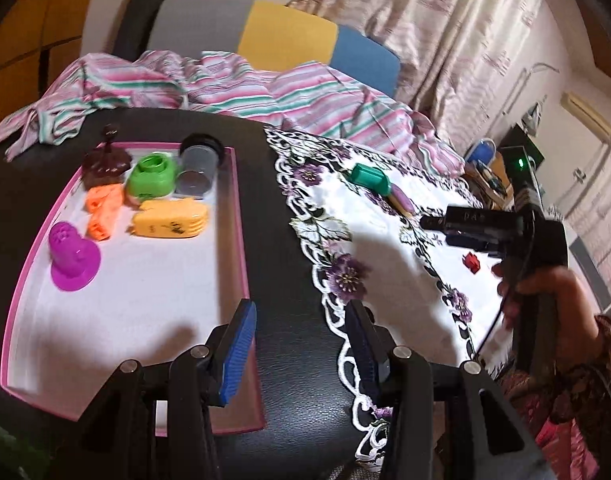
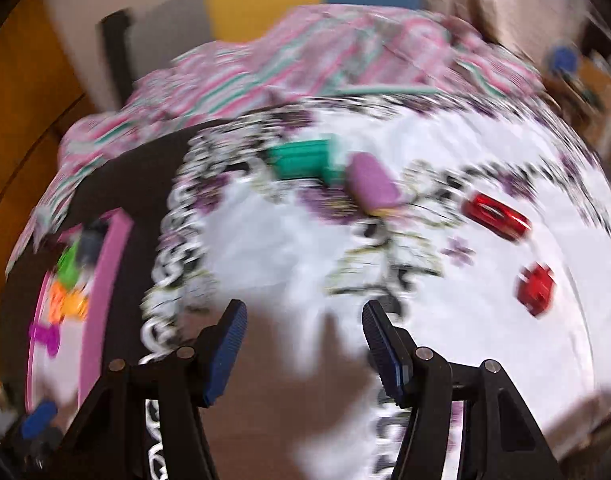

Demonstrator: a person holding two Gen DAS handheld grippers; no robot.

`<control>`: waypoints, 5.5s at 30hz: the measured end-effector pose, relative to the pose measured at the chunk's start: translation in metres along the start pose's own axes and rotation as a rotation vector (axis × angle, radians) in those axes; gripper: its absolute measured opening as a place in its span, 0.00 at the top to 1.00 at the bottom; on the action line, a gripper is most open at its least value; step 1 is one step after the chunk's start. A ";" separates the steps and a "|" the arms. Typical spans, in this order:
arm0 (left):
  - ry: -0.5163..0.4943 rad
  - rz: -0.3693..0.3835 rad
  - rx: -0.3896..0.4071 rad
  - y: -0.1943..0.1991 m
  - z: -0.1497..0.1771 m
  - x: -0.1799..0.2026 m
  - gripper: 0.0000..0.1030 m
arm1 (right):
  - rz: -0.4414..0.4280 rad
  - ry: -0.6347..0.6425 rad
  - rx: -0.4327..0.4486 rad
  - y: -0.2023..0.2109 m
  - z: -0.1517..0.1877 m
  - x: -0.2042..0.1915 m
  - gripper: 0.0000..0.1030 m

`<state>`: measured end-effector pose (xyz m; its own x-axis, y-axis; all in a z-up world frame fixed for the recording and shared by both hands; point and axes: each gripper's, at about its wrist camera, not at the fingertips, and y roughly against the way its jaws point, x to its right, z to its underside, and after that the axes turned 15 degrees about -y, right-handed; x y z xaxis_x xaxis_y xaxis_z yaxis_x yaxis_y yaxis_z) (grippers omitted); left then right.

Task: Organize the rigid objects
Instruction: 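Reach back to the cloth and grasp the red cylinder with the right tool, then grasp the purple egg-shaped piece with the left tool while right holds the red cylinder, then carry the purple egg piece into the pink tray with the left tool and release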

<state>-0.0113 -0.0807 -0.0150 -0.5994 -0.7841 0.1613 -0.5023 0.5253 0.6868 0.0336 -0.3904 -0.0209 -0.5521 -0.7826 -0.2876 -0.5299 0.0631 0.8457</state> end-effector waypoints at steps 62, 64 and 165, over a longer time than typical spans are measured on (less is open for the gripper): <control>-0.216 0.078 -0.186 -0.173 -0.127 0.139 0.54 | 0.104 -0.041 -0.105 -0.072 -0.104 0.118 0.74; -0.212 0.072 -0.206 -0.192 -0.136 0.146 0.54 | 0.120 -0.037 -0.098 -0.071 -0.104 0.118 0.74; 0.021 -0.092 0.018 -0.043 -0.035 0.003 0.58 | 0.130 0.318 0.089 -0.046 -0.076 0.052 0.74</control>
<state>0.0306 -0.1170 -0.0194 -0.5372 -0.8359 0.1126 -0.5663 0.4564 0.6863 0.0777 -0.4811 -0.0407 -0.3980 -0.9173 -0.0140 -0.5302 0.2175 0.8195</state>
